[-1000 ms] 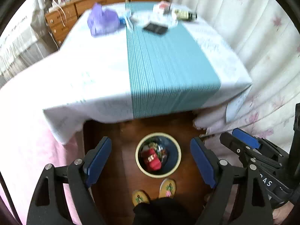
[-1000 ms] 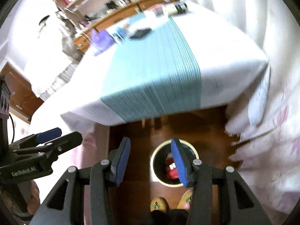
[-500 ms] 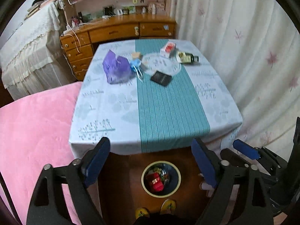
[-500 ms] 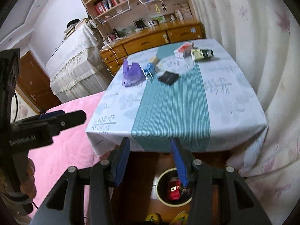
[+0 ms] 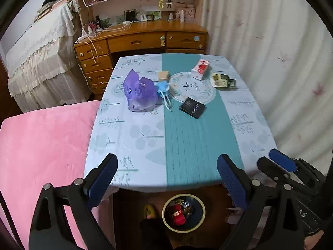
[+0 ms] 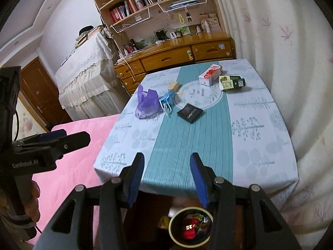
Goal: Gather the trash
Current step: 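Raise both grippers back toward the table, then grasp the purple plastic bag with the left gripper while the right grasps the blue mask, then carry both items over the bin and open both grippers to drop them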
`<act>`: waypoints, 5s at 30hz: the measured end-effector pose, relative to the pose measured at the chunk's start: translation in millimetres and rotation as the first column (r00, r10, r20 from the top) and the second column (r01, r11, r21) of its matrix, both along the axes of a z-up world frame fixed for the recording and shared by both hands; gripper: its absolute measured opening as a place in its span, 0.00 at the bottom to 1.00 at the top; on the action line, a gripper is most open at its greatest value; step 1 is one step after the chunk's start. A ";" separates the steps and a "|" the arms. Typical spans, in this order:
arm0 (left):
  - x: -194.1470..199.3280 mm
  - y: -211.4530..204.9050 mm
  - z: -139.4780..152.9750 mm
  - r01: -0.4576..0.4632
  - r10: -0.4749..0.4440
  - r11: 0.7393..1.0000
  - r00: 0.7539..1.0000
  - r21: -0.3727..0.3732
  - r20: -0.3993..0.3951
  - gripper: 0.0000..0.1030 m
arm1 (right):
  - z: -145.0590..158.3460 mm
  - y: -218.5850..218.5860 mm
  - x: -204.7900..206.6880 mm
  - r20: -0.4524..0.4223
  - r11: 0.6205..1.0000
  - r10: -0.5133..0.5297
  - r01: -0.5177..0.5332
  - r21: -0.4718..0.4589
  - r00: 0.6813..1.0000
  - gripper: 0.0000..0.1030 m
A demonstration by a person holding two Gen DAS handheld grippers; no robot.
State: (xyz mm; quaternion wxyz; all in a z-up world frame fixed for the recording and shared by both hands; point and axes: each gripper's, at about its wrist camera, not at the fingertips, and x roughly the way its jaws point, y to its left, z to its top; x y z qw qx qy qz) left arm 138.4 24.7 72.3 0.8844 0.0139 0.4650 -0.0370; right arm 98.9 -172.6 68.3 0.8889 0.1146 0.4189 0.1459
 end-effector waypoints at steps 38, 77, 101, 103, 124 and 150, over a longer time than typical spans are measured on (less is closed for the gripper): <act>352.3 88.2 -222.6 -0.066 -0.020 0.982 0.892 -0.175 -0.452 0.88 | -131.5 106.0 342.1 -0.339 0.993 -0.114 0.122 0.002 0.934 0.45; 182.7 59.9 -78.4 0.070 -0.120 0.967 0.973 -0.245 -0.195 0.10 | -59.6 89.4 212.2 -0.202 0.999 -0.021 0.028 0.030 0.979 0.07; -77.1 -63.6 -37.4 0.233 -0.247 0.966 0.960 -0.112 -0.130 0.10 | -12.6 -3.1 -55.1 -0.147 0.997 0.077 -0.075 0.025 0.986 0.06; -86.4 -71.4 -43.2 0.264 -0.275 0.960 0.951 -0.093 -0.141 0.10 | -20.0 -5.0 -62.6 -0.165 0.998 0.065 -0.060 0.036 0.984 0.06; -98.4 -75.2 -354.9 0.310 -0.345 0.938 0.844 -0.152 -0.410 0.10 | -309.4 -2.0 -110.8 -0.499 0.969 -0.209 0.247 0.011 0.841 0.06; -77.9 -44.6 -567.5 0.194 -0.214 0.977 0.857 -0.092 -0.469 0.86 | -553.7 22.5 -103.9 -0.613 0.983 -0.151 0.181 -0.013 0.775 0.45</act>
